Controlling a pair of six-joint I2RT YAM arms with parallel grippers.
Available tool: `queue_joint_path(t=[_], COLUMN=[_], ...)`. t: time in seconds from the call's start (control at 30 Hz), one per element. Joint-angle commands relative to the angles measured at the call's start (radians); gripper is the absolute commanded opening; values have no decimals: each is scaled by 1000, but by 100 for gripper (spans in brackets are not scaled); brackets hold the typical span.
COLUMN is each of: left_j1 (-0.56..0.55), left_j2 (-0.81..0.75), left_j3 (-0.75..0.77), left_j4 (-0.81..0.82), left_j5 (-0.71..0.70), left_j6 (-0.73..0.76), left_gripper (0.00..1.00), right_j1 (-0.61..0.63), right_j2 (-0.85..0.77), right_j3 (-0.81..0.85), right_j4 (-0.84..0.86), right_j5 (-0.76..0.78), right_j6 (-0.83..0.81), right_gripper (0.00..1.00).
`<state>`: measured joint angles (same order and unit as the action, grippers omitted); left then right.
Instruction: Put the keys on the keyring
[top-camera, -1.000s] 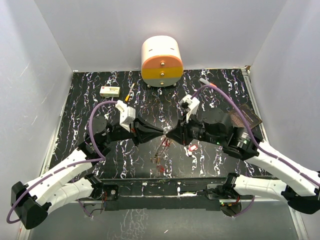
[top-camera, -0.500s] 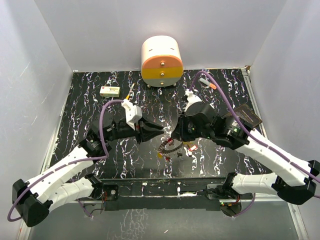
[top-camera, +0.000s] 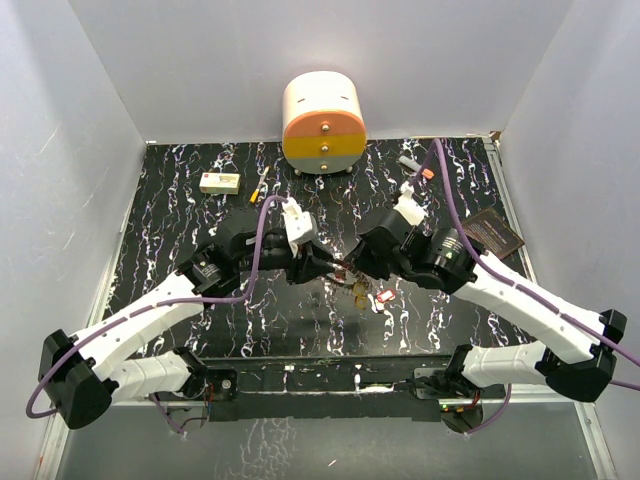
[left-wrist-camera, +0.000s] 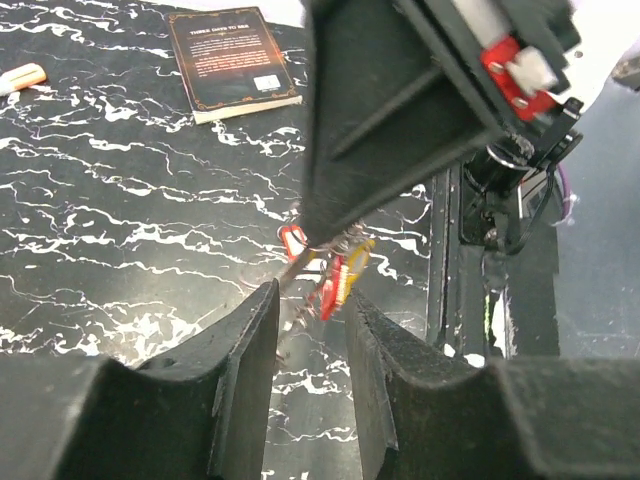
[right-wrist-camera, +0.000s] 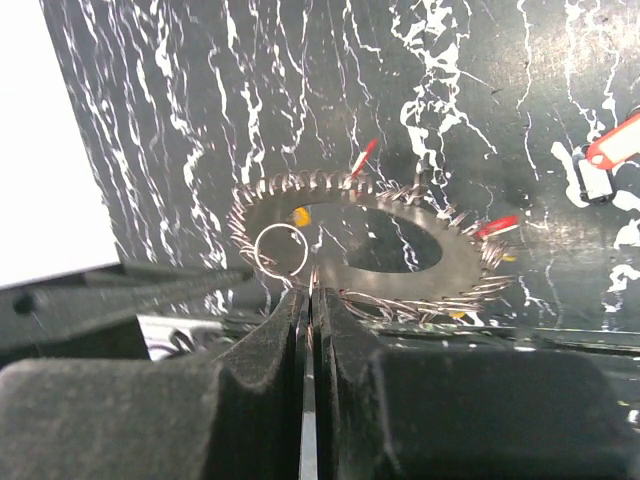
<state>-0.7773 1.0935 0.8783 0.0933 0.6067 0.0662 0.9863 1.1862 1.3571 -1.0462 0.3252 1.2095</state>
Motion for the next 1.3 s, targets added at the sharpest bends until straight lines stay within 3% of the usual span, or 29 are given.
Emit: queue_joint_path(t=[0.0,0.3,0.63,0.93,1.27], left_j1=[-27,-67,-85,-91,-114], left_j2=[-12,-29,-46,-102,-71], left_j3=[51,62,-22,-123,-132], left_j4=[-43,-35,50,115,165], left_j5=[-6,-5,-187,-184,-203], left_j6=[115,234,446,509,570], left_gripper=[32,33,31,29,30], right_j1=[-19,-52,-53,-53,-52], right_j2=[4,72,97,34,43], right_j3=[26,26,75,47,36], right_j4=[22,-12,-21,26,98], right_j5=[124,110,48,41,3], right_j6=[297,518,575,635,636], right_gripper=[6,6,6,6,6])
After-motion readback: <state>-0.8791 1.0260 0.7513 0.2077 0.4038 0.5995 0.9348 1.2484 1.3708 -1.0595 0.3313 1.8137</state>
